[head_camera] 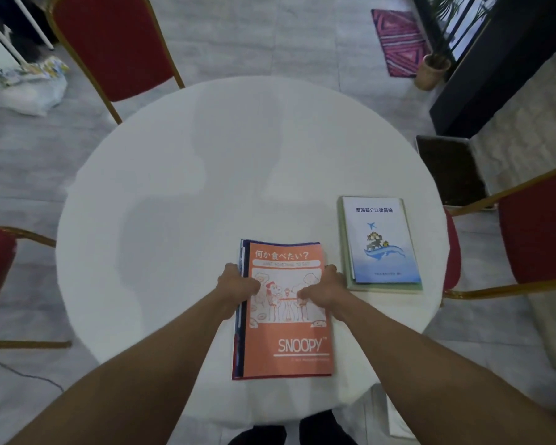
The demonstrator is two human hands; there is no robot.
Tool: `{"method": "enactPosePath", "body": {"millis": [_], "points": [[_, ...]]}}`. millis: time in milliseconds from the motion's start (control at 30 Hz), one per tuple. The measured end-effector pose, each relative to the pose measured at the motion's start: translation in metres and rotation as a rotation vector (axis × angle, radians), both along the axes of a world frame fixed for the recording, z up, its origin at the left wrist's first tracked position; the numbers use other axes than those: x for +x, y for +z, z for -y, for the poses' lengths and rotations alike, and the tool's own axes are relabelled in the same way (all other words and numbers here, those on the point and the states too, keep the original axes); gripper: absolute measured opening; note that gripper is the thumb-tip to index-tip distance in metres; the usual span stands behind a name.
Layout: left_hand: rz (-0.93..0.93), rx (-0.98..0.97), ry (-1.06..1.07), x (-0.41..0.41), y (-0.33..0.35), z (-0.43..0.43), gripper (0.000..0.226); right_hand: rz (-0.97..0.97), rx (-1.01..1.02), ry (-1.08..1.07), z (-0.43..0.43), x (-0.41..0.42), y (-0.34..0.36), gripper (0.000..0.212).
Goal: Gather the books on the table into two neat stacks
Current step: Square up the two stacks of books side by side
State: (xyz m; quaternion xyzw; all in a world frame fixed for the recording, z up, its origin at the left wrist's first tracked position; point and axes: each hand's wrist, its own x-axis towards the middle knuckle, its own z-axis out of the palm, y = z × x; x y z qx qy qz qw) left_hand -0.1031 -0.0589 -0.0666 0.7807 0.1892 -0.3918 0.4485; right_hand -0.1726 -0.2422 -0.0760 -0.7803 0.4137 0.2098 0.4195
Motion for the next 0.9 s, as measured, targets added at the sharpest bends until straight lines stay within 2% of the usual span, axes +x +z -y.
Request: {"method": "enactPosePath", "body": {"millis": [100,200,333,533,633,767,900], "points": [[0.022,-0.121,0.023,0.001,0.010,0.004,0.054,0.086,0.083,-0.068,0.003,-0.001,0.003,0.053],[0.137,-0.174,0.005,0.007,0.025,0.008,0.050,0.184,0.213,-0.126,0.007,0.002,0.016,0.062],[0.349,-0.247,0.003,0.023,0.057,0.013,0.048,0.446,0.248,-0.149,0.010,0.014,0.056,0.074],[0.589,-0.391,0.093,0.043,0.095,0.017,0.054,0.798,0.189,-0.200,0.007,0.034,0.102,0.056],[0.638,-0.406,0.024,0.044,0.099,0.013,0.058,0.800,0.075,-0.183,0.009,0.032,0.105,0.053],[0.690,-0.324,-0.191,0.037,0.098,0.013,0.053,0.744,0.055,-0.155,0.015,0.016,0.093,0.052],[0.756,-0.229,-0.269,0.028,0.089,0.011,0.048,0.667,0.031,-0.047,0.018,0.006,0.085,0.047]]}}
